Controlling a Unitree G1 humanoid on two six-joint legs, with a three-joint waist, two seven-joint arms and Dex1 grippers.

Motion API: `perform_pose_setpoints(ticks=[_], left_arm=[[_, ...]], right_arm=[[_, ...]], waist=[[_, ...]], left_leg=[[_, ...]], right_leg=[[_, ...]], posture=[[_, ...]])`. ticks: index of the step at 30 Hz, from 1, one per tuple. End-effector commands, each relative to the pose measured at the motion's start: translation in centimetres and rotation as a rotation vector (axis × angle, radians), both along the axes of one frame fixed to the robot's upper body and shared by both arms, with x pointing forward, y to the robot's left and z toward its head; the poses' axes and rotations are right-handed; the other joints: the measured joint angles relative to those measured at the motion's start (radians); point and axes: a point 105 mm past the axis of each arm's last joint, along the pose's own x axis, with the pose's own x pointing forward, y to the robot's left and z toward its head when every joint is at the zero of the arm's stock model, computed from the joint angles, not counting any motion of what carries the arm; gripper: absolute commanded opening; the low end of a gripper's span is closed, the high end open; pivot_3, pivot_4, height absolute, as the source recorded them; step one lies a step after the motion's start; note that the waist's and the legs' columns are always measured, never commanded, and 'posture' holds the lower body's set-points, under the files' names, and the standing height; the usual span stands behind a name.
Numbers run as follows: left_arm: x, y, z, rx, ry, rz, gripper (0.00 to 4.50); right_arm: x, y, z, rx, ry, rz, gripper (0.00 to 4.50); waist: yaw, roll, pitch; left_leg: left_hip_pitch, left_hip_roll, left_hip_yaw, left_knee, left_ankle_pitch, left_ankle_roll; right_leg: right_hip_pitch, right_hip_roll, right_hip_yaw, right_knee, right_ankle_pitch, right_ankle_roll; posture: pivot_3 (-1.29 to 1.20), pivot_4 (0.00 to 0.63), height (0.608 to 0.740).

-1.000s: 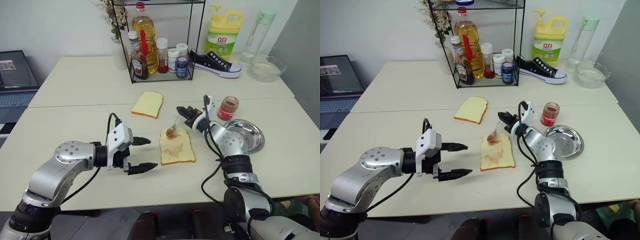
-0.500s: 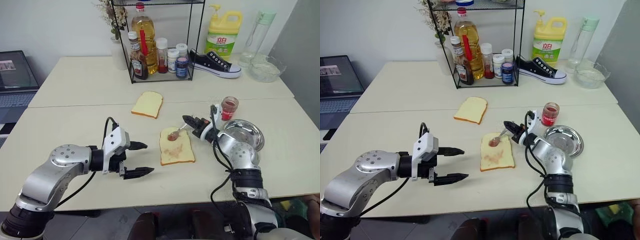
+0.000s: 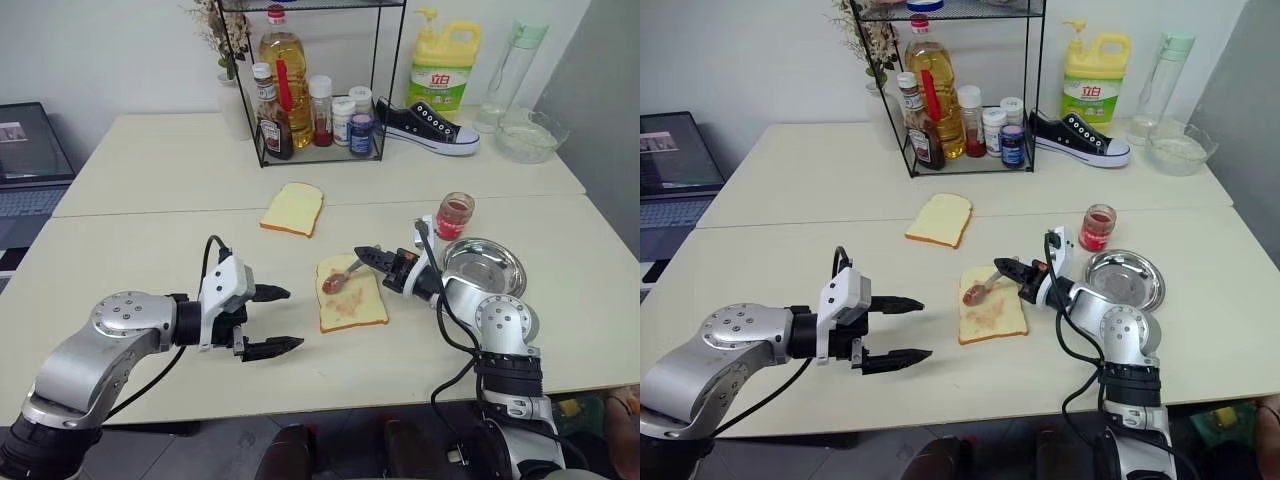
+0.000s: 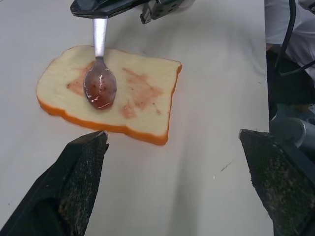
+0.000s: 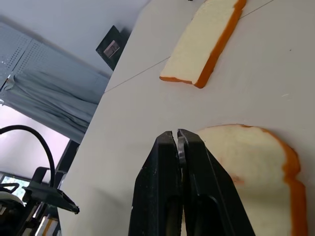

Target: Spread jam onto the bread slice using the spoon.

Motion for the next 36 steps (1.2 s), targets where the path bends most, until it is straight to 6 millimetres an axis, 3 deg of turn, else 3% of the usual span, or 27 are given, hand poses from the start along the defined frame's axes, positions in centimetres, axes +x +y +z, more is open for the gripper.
perform_pose_setpoints(ticks=[1, 6, 12, 19, 23, 36], left_arm=[[-0.3, 0.0, 1.0, -0.004, -0.035, -0.008, 4.5], [-0.3, 0.0, 1.0, -0.001, -0.035, -0.004, 4.5], [-0.2, 0.0, 1.0, -0.002, -0.036, -0.006, 4.5], [0.0, -0.2, 1.1, -0.004, -0.042, -0.015, 4.5], [0.0, -0.2, 1.1, 0.0, -0.042, -0.02, 4.5], [-0.3, -0.4, 0.8, -0.001, -0.039, -0.035, 4.5]], right_arm=[[-0.7, -0.2, 0.8, 0.017, -0.032, 0.021, 0.03], [-0.7, -0.6, 1.2, 0.055, -0.023, 0.019, 0.03], [1.5, -1.9, 3.2, 0.167, -0.018, -0.075, 0.03], [3.5, -2.6, 0.9, 0.109, 0.035, -0.154, 0.03], [2.8, -3.0, -1.0, 0.049, 0.075, -0.138, 0.03], [-0.6, -2.7, -1.9, 0.013, 0.132, 0.021, 0.03]], waist=[[0.0, 0.0, 0.0], [0.0, 0.0, 0.0], [0.0, 0.0, 0.0], [0.0, 0.0, 0.0], [0.0, 0.0, 0.0], [0.0, 0.0, 0.0]], left_leg=[[0.0, 0.0, 0.0, 0.0, 0.0, 0.0], [0.0, 0.0, 0.0, 0.0, 0.0, 0.0], [0.0, 0.0, 0.0, 0.0, 0.0, 0.0], [0.0, 0.0, 0.001, 0.0, 0.0, 0.0], [0.0, 0.0, 0.001, 0.0, 0.0, 0.0], [0.0, 0.0, 0.0, 0.0, 0.0, 0.0]], right_leg=[[0.0, 0.0, 0.0, 0.0, 0.0, 0.0], [0.0, 0.0, 0.0, 0.0, 0.0, 0.0], [0.0, 0.0, 0.0, 0.0, 0.0, 0.0], [0.0, 0.0, 0.0, 0.0, 0.0, 0.0], [0.0, 0.0, 0.0, 0.0, 0.0, 0.0], [0.001, 0.0, 0.0, 0.0, 0.0, 0.0]], posture=[[0.0, 0.15, 0.74], [0.0, 0.15, 0.74], [0.0, 0.15, 0.74], [0.0, 0.15, 0.74], [0.0, 0.15, 0.74], [0.0, 0.15, 0.74]])
